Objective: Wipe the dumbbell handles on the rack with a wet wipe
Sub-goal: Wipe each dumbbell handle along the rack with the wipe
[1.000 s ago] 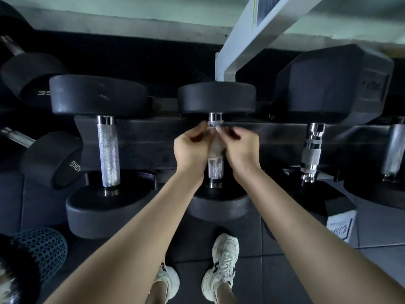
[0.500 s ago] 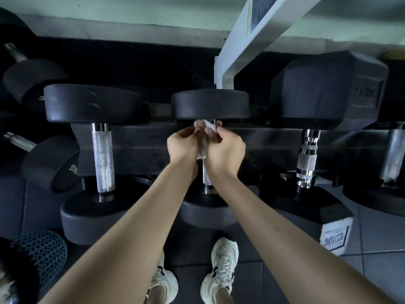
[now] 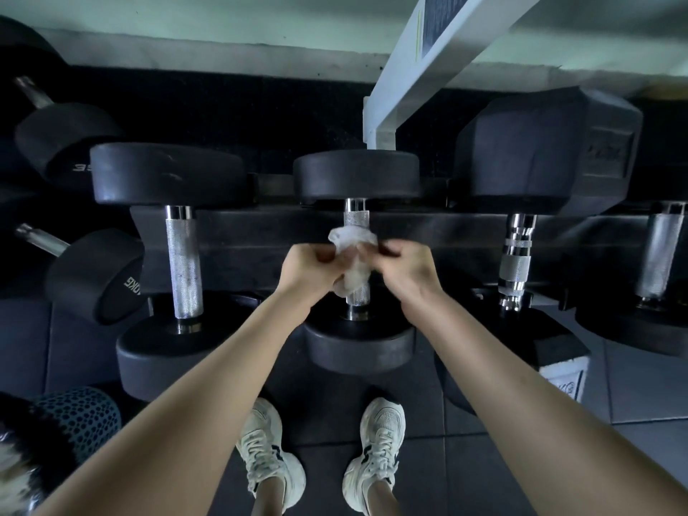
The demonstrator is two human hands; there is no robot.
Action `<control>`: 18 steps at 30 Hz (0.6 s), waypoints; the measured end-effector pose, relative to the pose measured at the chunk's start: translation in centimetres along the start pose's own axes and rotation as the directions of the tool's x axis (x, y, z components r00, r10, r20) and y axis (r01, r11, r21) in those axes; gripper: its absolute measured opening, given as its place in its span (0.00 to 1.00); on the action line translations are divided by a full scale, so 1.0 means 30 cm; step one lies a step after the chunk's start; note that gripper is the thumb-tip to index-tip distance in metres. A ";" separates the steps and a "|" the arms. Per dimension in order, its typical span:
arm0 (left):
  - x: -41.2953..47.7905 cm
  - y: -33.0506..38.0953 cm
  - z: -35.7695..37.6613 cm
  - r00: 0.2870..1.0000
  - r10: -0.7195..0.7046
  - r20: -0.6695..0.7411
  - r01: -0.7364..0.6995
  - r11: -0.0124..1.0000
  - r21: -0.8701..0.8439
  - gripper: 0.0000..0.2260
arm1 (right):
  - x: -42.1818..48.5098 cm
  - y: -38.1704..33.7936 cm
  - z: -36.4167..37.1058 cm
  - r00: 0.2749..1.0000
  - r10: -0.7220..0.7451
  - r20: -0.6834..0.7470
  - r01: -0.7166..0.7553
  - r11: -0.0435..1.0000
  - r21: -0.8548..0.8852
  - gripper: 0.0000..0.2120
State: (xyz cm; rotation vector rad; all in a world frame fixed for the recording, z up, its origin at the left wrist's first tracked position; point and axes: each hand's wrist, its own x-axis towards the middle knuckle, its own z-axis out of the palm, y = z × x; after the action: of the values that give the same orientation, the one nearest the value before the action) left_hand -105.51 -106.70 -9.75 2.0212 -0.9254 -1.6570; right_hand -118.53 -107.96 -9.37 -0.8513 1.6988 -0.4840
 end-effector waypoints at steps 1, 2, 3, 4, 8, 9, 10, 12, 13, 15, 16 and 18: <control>-0.006 -0.012 -0.004 1.000 0.007 0.023 -0.008 0.999 0.047 0.17 | -0.014 0.018 -0.006 1.000 -0.010 0.011 0.011 0.999 -0.044 0.07; -0.004 -0.015 -0.009 0.999 0.011 0.039 -0.015 0.994 0.113 0.17 | -0.023 0.029 -0.012 1.000 -0.017 0.021 0.018 0.997 -0.077 0.06; 0.003 -0.014 -0.015 0.999 0.012 0.053 -0.022 0.980 0.199 0.17 | -0.027 0.035 -0.020 0.999 -0.022 0.037 0.026 0.993 -0.111 0.06; 0.007 -0.013 -0.020 0.997 0.009 0.074 -0.031 0.953 0.300 0.16 | -0.034 0.034 -0.028 0.998 -0.023 0.063 0.033 0.986 -0.164 0.05; -0.015 -0.019 -0.010 0.982 -0.041 0.186 -0.074 0.816 0.573 0.15 | -0.071 0.081 -0.053 0.983 0.011 0.182 0.073 0.891 -0.449 0.08; -0.020 -0.024 -0.007 0.977 -0.058 0.204 -0.074 0.809 0.583 0.16 | -0.077 0.093 -0.050 0.982 0.007 0.191 0.087 0.874 -0.479 0.09; -0.022 -0.024 -0.005 0.974 -0.070 0.213 -0.072 0.801 0.594 0.17 | -0.079 0.097 -0.048 0.982 0.002 0.188 0.091 0.869 -0.487 0.09; -0.018 -0.012 -0.007 0.970 -0.092 0.224 -0.073 0.772 0.632 0.18 | -0.064 0.086 -0.047 0.983 0.024 0.180 0.064 0.883 -0.465 0.08; -0.013 -0.009 -0.009 0.969 -0.098 0.226 -0.073 0.764 0.641 0.19 | -0.055 0.079 -0.048 0.981 0.044 0.190 0.048 0.891 -0.451 0.08; -0.008 -0.015 -0.012 0.969 -0.098 0.225 -0.069 0.771 0.633 0.20 | -0.046 0.076 -0.055 0.973 0.070 0.219 0.032 0.903 -0.429 0.08; -0.008 -0.023 -0.011 0.969 -0.096 0.227 -0.068 0.782 0.620 0.19 | -0.046 0.081 -0.057 0.971 0.071 0.227 0.030 0.910 -0.414 0.09; -0.019 -0.041 -0.009 0.973 -0.081 0.216 -0.066 0.798 0.599 0.17 | -0.062 0.095 -0.058 0.974 0.063 0.218 0.033 0.912 -0.409 0.11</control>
State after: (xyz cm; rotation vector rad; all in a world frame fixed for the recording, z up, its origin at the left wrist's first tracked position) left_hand -104.99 -105.45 -10.06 2.2292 -1.7197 -1.7831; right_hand -120.78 -104.90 -9.62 -1.1479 1.6134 -0.0066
